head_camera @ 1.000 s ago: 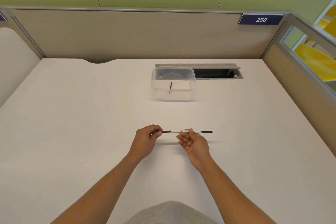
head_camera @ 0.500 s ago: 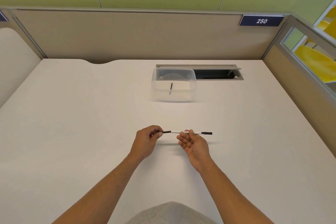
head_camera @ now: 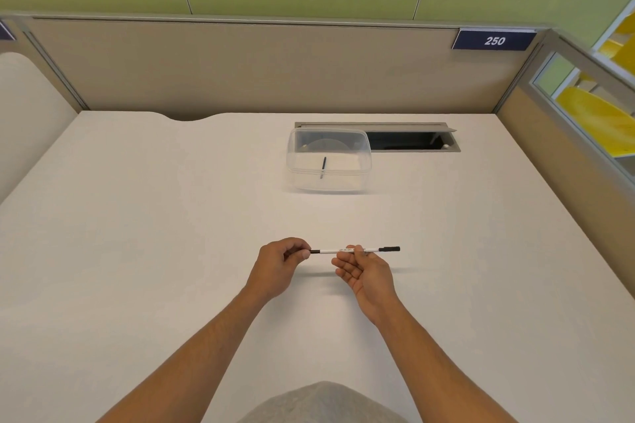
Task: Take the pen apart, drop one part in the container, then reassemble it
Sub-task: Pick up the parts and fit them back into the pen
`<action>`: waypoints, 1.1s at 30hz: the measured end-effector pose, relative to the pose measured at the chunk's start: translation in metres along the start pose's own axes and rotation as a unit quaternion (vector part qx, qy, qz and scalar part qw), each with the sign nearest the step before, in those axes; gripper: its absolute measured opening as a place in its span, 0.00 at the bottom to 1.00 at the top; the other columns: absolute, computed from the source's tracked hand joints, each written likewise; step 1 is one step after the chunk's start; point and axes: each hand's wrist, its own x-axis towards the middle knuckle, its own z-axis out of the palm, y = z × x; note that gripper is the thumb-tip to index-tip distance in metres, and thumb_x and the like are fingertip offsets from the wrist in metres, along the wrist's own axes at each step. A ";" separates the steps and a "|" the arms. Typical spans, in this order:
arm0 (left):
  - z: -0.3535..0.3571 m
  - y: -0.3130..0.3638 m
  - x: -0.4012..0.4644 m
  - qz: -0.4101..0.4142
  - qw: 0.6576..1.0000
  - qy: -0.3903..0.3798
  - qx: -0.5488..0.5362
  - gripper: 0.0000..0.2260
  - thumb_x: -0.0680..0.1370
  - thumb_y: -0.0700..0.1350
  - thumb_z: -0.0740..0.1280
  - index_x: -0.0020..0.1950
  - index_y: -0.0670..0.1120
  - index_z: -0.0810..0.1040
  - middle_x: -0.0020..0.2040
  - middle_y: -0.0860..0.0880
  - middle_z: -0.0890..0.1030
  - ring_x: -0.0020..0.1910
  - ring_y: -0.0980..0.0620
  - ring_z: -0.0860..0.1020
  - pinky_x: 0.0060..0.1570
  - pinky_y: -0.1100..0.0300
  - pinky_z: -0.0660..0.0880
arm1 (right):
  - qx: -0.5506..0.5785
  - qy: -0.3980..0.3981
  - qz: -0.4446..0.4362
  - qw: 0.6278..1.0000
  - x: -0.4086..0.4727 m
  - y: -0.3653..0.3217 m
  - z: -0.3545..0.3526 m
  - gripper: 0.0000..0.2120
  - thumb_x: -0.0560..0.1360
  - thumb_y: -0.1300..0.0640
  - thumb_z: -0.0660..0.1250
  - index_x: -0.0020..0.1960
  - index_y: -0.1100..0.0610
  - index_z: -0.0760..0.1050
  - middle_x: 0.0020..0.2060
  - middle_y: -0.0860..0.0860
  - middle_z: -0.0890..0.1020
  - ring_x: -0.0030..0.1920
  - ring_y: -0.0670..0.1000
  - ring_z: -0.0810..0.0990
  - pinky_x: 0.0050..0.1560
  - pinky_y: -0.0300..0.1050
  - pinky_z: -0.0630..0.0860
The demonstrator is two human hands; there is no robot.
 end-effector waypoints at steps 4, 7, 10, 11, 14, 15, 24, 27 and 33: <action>0.003 0.004 -0.001 0.000 1.000 -0.019 0.001 0.07 0.77 0.41 0.69 0.41 0.50 0.82 0.37 0.52 0.83 0.38 0.54 0.77 0.41 0.64 0.71 | -0.011 -0.012 0.001 1.000 -0.002 0.004 0.005 0.11 0.81 0.57 0.58 0.52 0.63 0.75 0.40 0.58 0.84 0.43 0.56 0.84 0.44 0.48 0.80; 0.004 0.005 -0.001 -0.006 1.000 -0.013 -0.004 0.06 0.77 0.42 0.69 0.41 0.49 0.82 0.37 0.52 0.83 0.37 0.58 0.77 0.41 0.67 0.72 | -0.014 -0.012 0.002 1.000 -0.002 0.004 0.006 0.11 0.81 0.56 0.58 0.52 0.63 0.75 0.40 0.58 0.84 0.43 0.56 0.84 0.43 0.48 0.80; 0.003 0.005 -0.001 -0.017 1.000 -0.010 -0.018 0.04 0.76 0.42 0.70 0.42 0.48 0.83 0.37 0.49 0.84 0.35 0.58 0.78 0.41 0.63 0.75 | -0.021 -0.011 -0.001 1.000 -0.003 0.004 0.006 0.11 0.80 0.56 0.59 0.52 0.63 0.75 0.41 0.58 0.84 0.43 0.56 0.84 0.42 0.47 0.79; 0.003 0.005 -0.001 -0.022 0.999 -0.007 -0.028 0.04 0.76 0.41 0.70 0.43 0.48 0.83 0.37 0.48 0.84 0.36 0.57 0.79 0.41 0.61 0.76 | -0.023 -0.011 -0.003 1.000 -0.003 0.004 0.006 0.11 0.80 0.56 0.59 0.53 0.63 0.75 0.41 0.58 0.84 0.43 0.56 0.84 0.41 0.47 0.79; 0.003 0.009 -0.001 -0.028 0.998 0.000 -0.057 0.03 0.76 0.40 0.70 0.43 0.45 0.83 0.38 0.47 0.84 0.35 0.56 0.79 0.39 0.62 0.77 | -0.025 -0.009 -0.009 1.000 -0.003 0.005 0.006 0.11 0.80 0.55 0.60 0.53 0.63 0.76 0.41 0.58 0.84 0.43 0.55 0.84 0.40 0.47 0.79; 0.002 0.010 -0.001 -0.029 0.998 -0.001 -0.063 0.03 0.76 0.39 0.70 0.43 0.45 0.83 0.37 0.47 0.84 0.34 0.56 0.79 0.39 0.62 0.77 | -0.026 -0.007 -0.011 1.000 -0.003 0.006 0.006 0.12 0.80 0.55 0.60 0.53 0.63 0.76 0.41 0.58 0.84 0.43 0.55 0.84 0.40 0.46 0.79; -0.003 0.011 0.002 -0.044 0.996 0.004 -0.084 0.03 0.74 0.40 0.73 0.40 0.44 0.84 0.37 0.42 0.84 0.32 0.52 0.79 0.41 0.57 0.77 | -0.013 -0.012 -0.018 1.000 -0.006 0.003 0.012 0.11 0.79 0.56 0.62 0.49 0.64 0.77 0.40 0.58 0.84 0.43 0.56 0.84 0.39 0.45 0.79; -0.004 0.011 0.002 -0.040 0.994 0.003 -0.099 0.02 0.73 0.38 0.73 0.41 0.43 0.84 0.36 0.42 0.84 0.32 0.52 0.78 0.40 0.57 0.77 | -0.014 -0.015 -0.012 1.000 -0.006 0.002 0.015 0.12 0.79 0.56 0.63 0.50 0.66 0.77 0.40 0.58 0.84 0.43 0.55 0.84 0.39 0.45 0.80; -0.003 0.012 0.001 -0.039 0.992 0.014 -0.118 0.02 0.73 0.37 0.73 0.42 0.43 0.85 0.36 0.42 0.84 0.32 0.52 0.79 0.40 0.60 0.77 | -0.001 -0.009 -0.005 1.000 -0.007 0.001 0.018 0.11 0.78 0.56 0.63 0.47 0.64 0.77 0.39 0.58 0.84 0.42 0.55 0.84 0.40 0.46 0.80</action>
